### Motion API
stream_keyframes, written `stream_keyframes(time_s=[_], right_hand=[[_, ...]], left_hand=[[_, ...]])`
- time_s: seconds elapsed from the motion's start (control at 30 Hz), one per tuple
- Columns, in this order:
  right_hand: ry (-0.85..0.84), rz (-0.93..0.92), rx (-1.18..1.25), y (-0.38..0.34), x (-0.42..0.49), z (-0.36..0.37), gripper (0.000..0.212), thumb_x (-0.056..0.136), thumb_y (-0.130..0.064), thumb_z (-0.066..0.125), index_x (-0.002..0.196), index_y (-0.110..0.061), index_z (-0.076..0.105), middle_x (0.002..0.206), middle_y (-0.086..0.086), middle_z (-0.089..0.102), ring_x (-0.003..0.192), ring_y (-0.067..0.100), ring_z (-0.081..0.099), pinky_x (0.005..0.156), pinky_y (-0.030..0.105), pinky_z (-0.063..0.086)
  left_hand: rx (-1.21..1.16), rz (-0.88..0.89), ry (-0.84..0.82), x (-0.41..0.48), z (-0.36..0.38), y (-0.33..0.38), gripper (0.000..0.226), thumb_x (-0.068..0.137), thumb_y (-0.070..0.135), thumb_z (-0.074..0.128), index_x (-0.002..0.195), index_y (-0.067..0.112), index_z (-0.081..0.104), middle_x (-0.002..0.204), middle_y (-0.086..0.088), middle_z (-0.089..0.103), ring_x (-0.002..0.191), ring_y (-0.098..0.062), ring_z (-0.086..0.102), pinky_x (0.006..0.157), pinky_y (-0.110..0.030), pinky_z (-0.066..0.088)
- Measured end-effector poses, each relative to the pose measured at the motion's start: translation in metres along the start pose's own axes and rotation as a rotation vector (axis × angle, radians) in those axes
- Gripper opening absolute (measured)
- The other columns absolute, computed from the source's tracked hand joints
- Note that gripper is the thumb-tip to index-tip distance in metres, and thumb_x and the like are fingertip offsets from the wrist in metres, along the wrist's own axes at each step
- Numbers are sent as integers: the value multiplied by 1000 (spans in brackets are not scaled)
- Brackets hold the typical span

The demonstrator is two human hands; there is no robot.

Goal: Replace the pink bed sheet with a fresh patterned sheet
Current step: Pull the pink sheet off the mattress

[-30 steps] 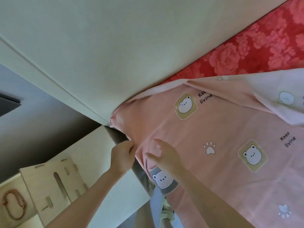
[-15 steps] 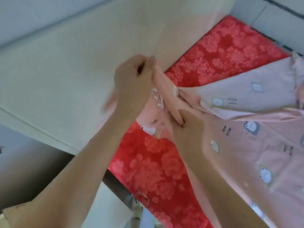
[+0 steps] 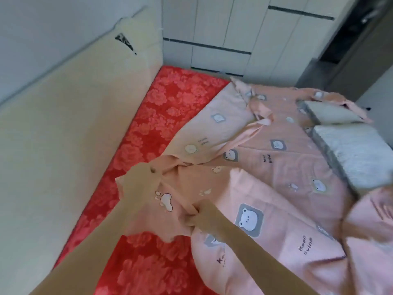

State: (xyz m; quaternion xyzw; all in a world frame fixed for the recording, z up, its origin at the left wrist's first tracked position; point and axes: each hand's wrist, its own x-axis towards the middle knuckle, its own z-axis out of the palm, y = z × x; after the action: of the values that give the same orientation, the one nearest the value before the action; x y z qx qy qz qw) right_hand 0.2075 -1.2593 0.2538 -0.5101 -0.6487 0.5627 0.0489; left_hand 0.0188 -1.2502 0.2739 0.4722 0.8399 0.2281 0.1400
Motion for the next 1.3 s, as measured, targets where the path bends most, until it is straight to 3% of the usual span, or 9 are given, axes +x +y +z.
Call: stream_keyframes(time_s=[0.13,0.2,0.33,0.57,0.77,0.9,1.03,1.2,1.3], right_hand=[[13,-33,250,4,-24,-41,19,83,-18,70,70,-11,58,61,-1,47,47,3,40,47,15,29],[135,-43,280,18,-36,-64,12,82,-19,71,80,-8,65,70,-4,53,55,2,45,54,14,34],[395,30,335,64,-65,-112,14,78,-11,58,77,1,64,73,6,59,67,16,52,64,28,41],[731,146,514,197,-170,-221,14,89,-9,54,80,-10,64,69,6,63,60,17,56,60,27,45],[832,240,467,332,-281,-300,25,88,-5,56,66,-16,60,59,3,60,53,17,52,51,25,40],[883,332,437,398,-344,-335,28,87,-5,56,61,-16,61,60,3,63,54,16,55,55,25,43],[927,391,443,448,-391,-369,26,84,-4,53,65,-18,64,60,0,65,57,16,58,62,29,47],[941,410,372,483,-409,-416,29,79,-6,52,61,-26,64,62,-1,66,61,18,62,68,37,54],[912,431,330,504,-408,-460,29,79,-6,50,62,-29,60,68,3,68,65,21,62,67,37,53]], left_hand=[[-46,161,128,8,1,53,36,90,17,46,55,9,43,56,-2,42,57,-23,40,48,-31,22],[-85,249,129,12,12,76,38,92,18,44,56,8,43,55,-2,42,56,-21,38,48,-32,20],[-57,373,41,0,44,119,45,92,14,46,49,15,36,50,-2,39,58,-25,41,52,-32,21],[77,511,-194,-78,136,226,45,88,12,51,47,15,35,53,1,41,62,-28,46,49,-30,23],[124,448,-255,-169,226,322,48,89,11,52,47,14,29,50,-5,36,55,-26,38,47,-29,18],[92,493,-287,-224,274,390,45,86,11,53,48,13,30,65,-26,52,70,-40,56,53,-35,32],[78,600,-326,-277,316,475,40,85,10,52,50,12,32,61,-16,52,65,-32,48,54,-31,26],[18,681,-395,-310,368,563,27,88,16,55,62,11,53,81,-17,67,83,-36,60,64,-33,39],[-22,681,-430,-316,412,615,26,89,19,57,63,13,53,88,-14,67,90,-34,60,66,-32,39]])
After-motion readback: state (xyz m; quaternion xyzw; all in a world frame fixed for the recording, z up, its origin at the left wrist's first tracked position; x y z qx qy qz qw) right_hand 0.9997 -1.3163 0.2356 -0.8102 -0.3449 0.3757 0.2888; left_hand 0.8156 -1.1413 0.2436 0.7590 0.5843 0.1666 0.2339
